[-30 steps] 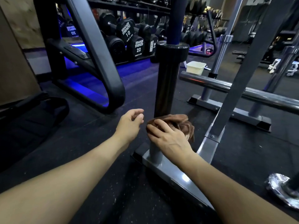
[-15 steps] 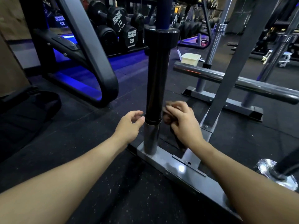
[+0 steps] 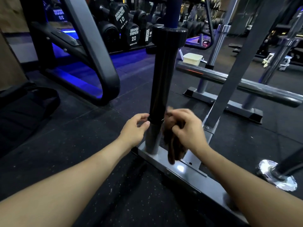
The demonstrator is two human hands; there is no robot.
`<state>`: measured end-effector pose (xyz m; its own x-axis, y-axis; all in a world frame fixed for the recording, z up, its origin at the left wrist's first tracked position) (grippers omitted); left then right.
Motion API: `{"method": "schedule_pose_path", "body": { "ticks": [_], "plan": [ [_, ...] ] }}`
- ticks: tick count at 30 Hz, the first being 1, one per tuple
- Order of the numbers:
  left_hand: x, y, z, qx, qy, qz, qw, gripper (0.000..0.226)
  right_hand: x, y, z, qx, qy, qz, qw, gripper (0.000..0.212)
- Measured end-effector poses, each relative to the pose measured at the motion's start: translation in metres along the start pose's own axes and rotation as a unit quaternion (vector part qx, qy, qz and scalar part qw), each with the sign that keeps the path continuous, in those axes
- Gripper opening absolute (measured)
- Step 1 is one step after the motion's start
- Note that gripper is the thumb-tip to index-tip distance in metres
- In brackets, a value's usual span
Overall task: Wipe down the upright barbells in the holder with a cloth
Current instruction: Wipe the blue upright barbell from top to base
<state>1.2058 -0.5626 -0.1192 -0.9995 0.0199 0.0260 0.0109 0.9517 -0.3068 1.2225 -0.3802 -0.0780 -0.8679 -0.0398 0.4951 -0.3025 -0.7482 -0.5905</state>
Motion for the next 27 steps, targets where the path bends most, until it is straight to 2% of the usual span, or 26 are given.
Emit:
{"method": "schedule_pose_path", "body": {
  "ticks": [2,7,12,14,17,19,23,27],
  "plan": [
    [-0.001,-0.003,0.001,-0.001,-0.002,-0.003,1.0,0.029,0.007,-0.001,0.0,0.016,0.036,-0.043,0.998,0.048],
    [-0.002,-0.006,0.004,0.014,-0.004,-0.007,1.0,0.028,-0.002,0.025,0.012,0.043,0.065,-0.026,0.997,0.038],
    [-0.006,-0.001,0.003,-0.008,-0.003,-0.01,1.0,0.023,-0.018,0.022,0.024,0.034,-0.014,0.086,0.996,0.044],
    [-0.01,0.001,0.004,-0.026,-0.003,-0.008,1.0,0.02,-0.022,0.023,0.023,0.048,0.036,0.091,0.994,0.042],
    [-0.02,0.004,0.008,-0.061,-0.006,-0.003,0.998,0.017,-0.03,0.01,0.009,0.093,0.148,0.043,0.984,0.036],
    [-0.024,0.01,0.013,-0.062,-0.016,0.01,0.998,0.017,-0.04,0.001,-0.001,0.105,0.188,0.021,0.976,0.033],
    [-0.024,0.018,0.012,-0.054,-0.023,0.039,0.998,0.018,-0.048,-0.006,-0.011,0.08,0.194,0.023,0.977,0.029],
    [-0.027,0.005,-0.002,-0.013,-0.031,0.035,0.999,0.022,-0.03,0.006,-0.005,0.062,0.185,0.092,0.977,0.03]
  ]
}}
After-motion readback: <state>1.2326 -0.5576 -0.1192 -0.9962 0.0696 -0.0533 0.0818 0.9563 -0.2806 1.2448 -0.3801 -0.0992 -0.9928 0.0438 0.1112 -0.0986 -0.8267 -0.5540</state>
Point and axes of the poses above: each hand's wrist, its own x-axis towards the middle knuckle, its own y-axis out of the palm, z = x × y, the point moved 4 cm from there along x, towards the middle knuckle
